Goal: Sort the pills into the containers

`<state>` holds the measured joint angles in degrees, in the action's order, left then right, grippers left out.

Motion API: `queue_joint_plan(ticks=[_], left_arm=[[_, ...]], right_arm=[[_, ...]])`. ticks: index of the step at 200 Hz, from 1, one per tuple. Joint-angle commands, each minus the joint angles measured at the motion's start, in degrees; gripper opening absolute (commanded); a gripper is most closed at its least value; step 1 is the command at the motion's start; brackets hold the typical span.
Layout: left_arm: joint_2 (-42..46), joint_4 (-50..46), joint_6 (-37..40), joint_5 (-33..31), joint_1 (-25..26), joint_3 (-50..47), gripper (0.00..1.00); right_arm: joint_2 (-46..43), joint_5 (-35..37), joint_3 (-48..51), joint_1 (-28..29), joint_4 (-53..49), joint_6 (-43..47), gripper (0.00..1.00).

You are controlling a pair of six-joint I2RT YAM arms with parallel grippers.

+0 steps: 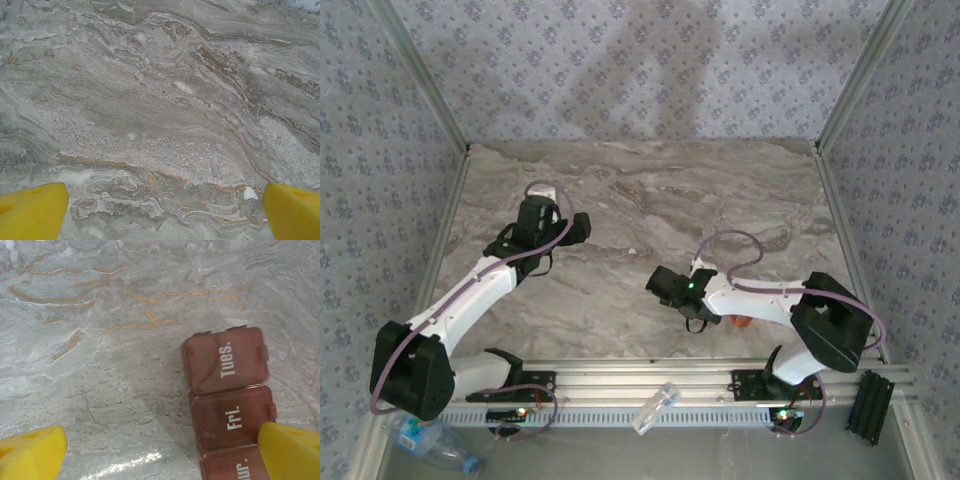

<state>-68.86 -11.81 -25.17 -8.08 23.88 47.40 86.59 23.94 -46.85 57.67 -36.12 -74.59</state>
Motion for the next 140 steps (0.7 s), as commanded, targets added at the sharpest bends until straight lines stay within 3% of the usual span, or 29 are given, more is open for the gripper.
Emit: queue_joint_plan(ticks=[1, 140], left_arm=[[0.4, 0.3, -0.6, -0.9, 0.5, 0.8, 0.99], [0.7, -0.9, -0.9, -1.9, 1.1, 1.3, 1.0]], right_arm=[[2.7, -2.9, 0.3, 0.2, 5.5, -0.9, 1.0], [10.8, -7.2, -10.2, -2.8, 14.0, 5.8, 0.99]])
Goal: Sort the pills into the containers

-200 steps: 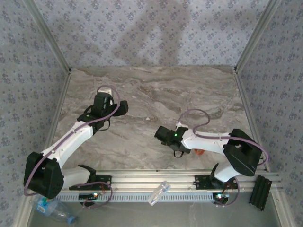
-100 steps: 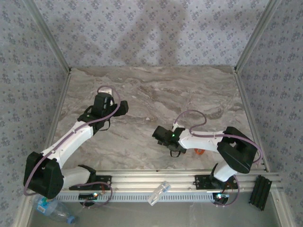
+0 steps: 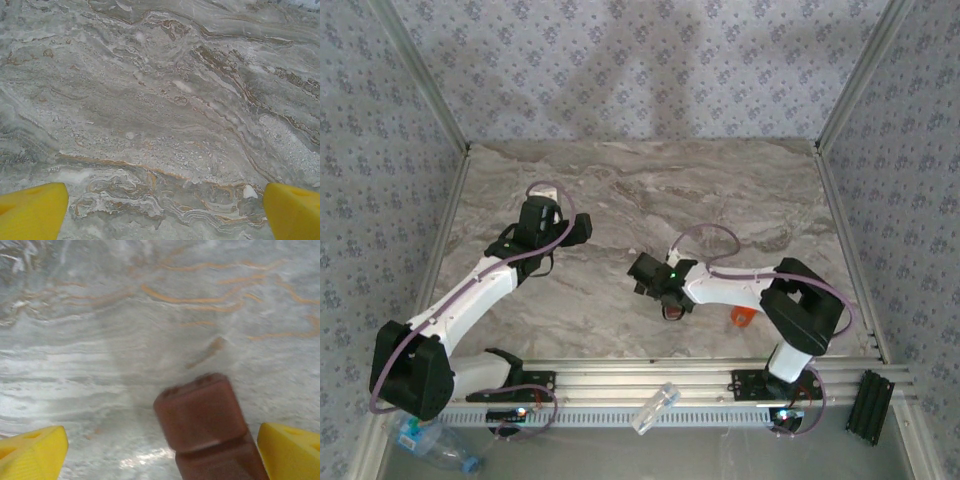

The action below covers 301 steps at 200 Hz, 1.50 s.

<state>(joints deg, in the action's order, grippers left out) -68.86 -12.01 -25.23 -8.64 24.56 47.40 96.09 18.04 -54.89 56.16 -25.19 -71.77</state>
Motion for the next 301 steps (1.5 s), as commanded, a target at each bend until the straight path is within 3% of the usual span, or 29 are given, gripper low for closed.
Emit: queue_joint_plan(ticks=[1, 47, 71, 101, 132, 245, 284, 301], left_arm=[[0.7, -0.7, -0.9, -1.4, 0.5, 1.3, 1.0], [1.1, -1.3, -1.0, -1.7, 0.4, 0.7, 0.99], [1.5, -1.4, -1.1, -1.2, 0.5, 0.4, 1.0], [1.7, -1.3, -1.0, -1.0, 0.5, 0.4, 1.0], [1.2, -0.9, -1.6, -0.4, 0.5, 0.5, 1.0], [0.8, -1.4, -2.3, 0.2, 0.6, 1.0, 1.0], [0.4, -1.3, -2.6, 0.3, 0.6, 1.2, 1.0], [0.3, -1.3, -2.8, 0.6, 0.6, 1.3, 1.0]], right_arm=[[1.4, -1.3, -2.2, -1.4, 3.2, 3.1, 0.99], [-1.9, 0.9, -3.1, -1.9, 1.5, 10.3, 0.97], [-5.3, 2.4, -0.6, -1.9, -0.2, 18.4, 0.96], [-10.0, -2.6, 4.7, -2.2, 1.1, 31.9, 0.94], [-11.4, -7.7, 7.2, -2.5, -0.1, 38.3, 0.9], [-5.6, -8.9, 8.2, -2.1, 1.4, 40.8, 0.71], [-4.3, -8.1, 8.1, -1.2, 1.0, 40.9, 0.58], [-4.1, -8.2, 8.0, -1.1, 1.1, 40.9, 0.47]])
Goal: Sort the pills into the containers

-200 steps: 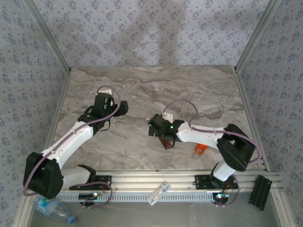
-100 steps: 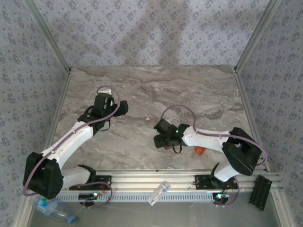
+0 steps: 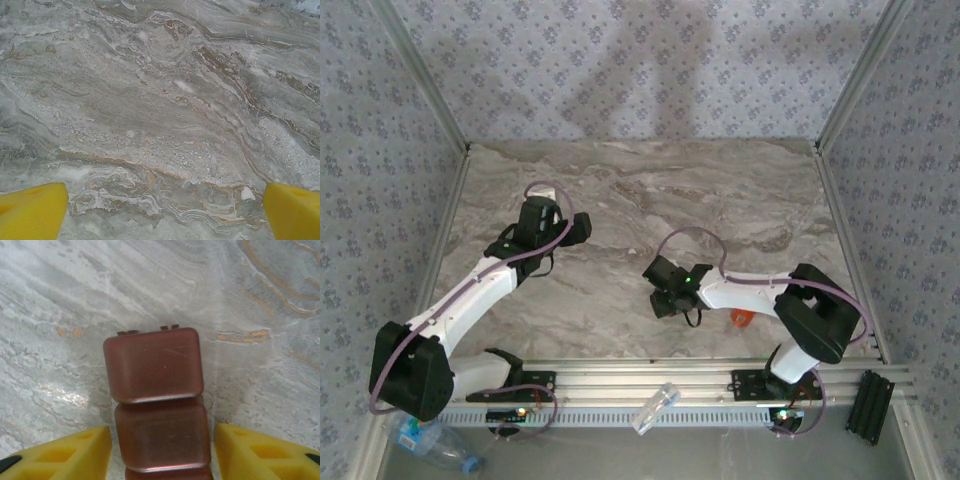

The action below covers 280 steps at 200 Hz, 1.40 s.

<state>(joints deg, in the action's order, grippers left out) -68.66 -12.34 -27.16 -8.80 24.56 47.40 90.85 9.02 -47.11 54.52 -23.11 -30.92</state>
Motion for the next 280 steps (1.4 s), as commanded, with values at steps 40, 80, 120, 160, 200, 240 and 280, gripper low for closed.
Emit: queue_joint_plan(ticks=[40, 80, 120, 160, 200, 240, 280], left_arm=[[0.5, -0.9, -2.3, 3.3, 0.6, 1.8, 1.0], [2.3, 2.1, -8.1, 14.4, -0.6, 2.2, 1.0], [2.3, 10.0, -17.1, 31.3, -3.7, 2.0, 1.0], [-0.9, 19.7, -27.4, 42.5, -4.2, 1.2, 0.99], [-3.9, 26.7, -32.1, 44.8, -2.1, -1.0, 0.89], [-6.9, 28.7, -32.5, 44.4, 0.8, -1.7, 0.76], [-9.6, 29.3, -32.6, 43.4, 3.3, -1.5, 0.69]], right_arm=[[-2.3, -3.5, -1.3, -1.3, 0.1, 2.4, 0.33], [-8.3, -19.0, -2.9, -8.4, 8.3, 8.1, 0.33], [-9.9, -36.2, -4.1, -16.4, 16.2, 10.1, 0.34], [-8.5, -43.9, -7.6, -19.3, 18.8, 10.0, 0.34], [-6.6, -46.1, -9.2, -19.4, 21.6, 7.6, 0.35], [-6.1, -46.4, -9.0, -19.0, 23.1, 6.6, 0.35], [-5.9, -46.3, -8.8, -18.9, 23.3, 6.5, 0.35]])
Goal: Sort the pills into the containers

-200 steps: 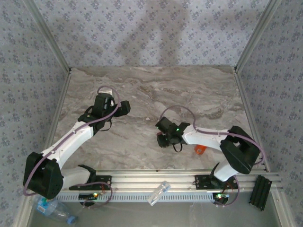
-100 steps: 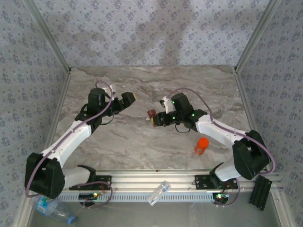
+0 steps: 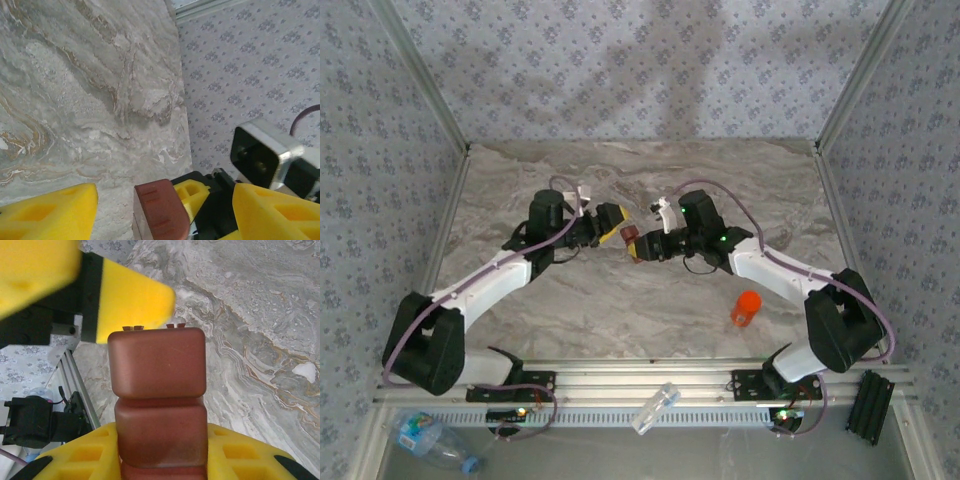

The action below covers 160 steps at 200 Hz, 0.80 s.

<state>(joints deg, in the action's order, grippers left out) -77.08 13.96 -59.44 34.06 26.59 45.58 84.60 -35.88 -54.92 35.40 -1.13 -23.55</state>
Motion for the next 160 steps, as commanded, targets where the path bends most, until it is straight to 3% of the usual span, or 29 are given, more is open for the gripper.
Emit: queue_joint_plan(ticks=[1, 130, 146, 160], left_arm=[[-1.2, 3.0, -0.3, 0.5, 1.4, 0.3, 0.69], [-3.8, 0.7, 1.5, -1.5, 4.5, 2.2, 0.29], [-3.6, 0.4, 1.7, -1.7, 4.5, 2.2, 0.22], [-3.5, -0.1, 1.9, -2.1, 4.5, 2.2, 0.15]], right_arm=[[0.3, -1.5, -1.0, 0.2, 1.3, -0.9, 0.35], [0.6, 0.4, -1.5, -0.3, -1.1, 0.4, 0.36], [0.7, 1.0, -1.9, -0.5, -2.0, 0.6, 0.41], [0.5, 1.6, -2.3, -0.5, -3.0, 0.9, 0.55]])
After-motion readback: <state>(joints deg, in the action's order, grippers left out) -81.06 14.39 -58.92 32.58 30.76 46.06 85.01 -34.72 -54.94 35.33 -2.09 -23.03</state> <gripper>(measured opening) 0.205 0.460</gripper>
